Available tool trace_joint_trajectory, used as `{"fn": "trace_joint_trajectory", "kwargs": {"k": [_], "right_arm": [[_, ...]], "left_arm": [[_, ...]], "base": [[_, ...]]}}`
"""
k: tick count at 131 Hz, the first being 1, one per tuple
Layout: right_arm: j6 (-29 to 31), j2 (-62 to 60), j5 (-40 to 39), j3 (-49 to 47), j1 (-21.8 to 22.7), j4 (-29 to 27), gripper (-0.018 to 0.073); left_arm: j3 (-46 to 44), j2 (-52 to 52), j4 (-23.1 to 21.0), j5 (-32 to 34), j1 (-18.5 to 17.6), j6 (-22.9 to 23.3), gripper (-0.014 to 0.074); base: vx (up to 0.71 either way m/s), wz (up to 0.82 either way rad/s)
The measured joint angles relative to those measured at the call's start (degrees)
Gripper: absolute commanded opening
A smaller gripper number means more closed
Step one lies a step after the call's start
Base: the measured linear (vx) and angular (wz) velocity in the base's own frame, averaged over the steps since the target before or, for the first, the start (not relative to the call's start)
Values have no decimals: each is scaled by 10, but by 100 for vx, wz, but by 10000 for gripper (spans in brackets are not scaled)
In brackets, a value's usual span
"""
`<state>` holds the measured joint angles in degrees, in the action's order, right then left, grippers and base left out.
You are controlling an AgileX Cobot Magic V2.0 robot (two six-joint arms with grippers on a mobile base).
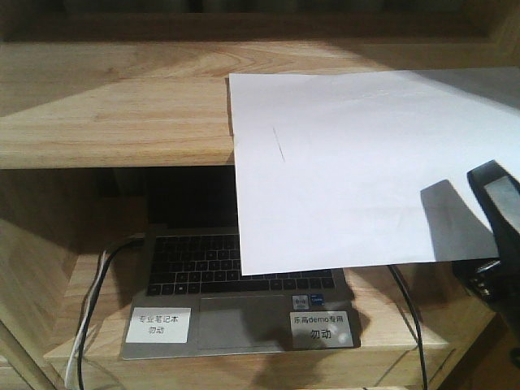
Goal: Grab stapler and paper to desk for stapling
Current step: 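Grasp the white paper with the right gripper and pull it off the shelf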
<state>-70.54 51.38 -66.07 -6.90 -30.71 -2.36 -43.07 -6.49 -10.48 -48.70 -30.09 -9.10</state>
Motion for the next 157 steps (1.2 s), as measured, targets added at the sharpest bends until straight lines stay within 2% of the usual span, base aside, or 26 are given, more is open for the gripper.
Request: {"fn": "trace_joint_trajectory", "kwargs": {"k": [4,5,6,7,8,11,15,17,76,119,140,157], "right_arm": [[0,0,0,0,0,1,252],[0,0,0,0,0,1,198],[0,0,0,0,0,3,198],[0,0,0,0,0,5,143],[0,0,0,0,0,5,143],[0,0,0,0,0,12,55],[0,0,0,0,0,20,-11],[0,0,0,0,0,24,-16],[0,-29,0,0,0,35,-6],[-3,-58,-1,0,0,102,-6],[-18,-59,-1,0,0,111,-6],[-36,-60,-1,0,17,146,-6]], "left_arm": [[0,0,0,0,0,0,-6],[0,0,0,0,0,0,-6],[0,0,0,0,0,0,-6],[0,0,0,0,0,0,-6],[0,0,0,0,0,0,-6],[0,0,0,0,0,0,-6],[0,0,0,0,0,0,-6],[0,0,0,0,0,0,-6],[0,0,0,0,0,0,-6],[0,0,0,0,0,0,-6],[0,0,0,0,0,0,-6],[0,0,0,0,0,0,-6]], "base": [[0,0],[0,0],[0,0],[0,0],[0,0],[0,0],[0,0],[0,0],[0,0],[0,0],[0,-1],[0,0]]}}
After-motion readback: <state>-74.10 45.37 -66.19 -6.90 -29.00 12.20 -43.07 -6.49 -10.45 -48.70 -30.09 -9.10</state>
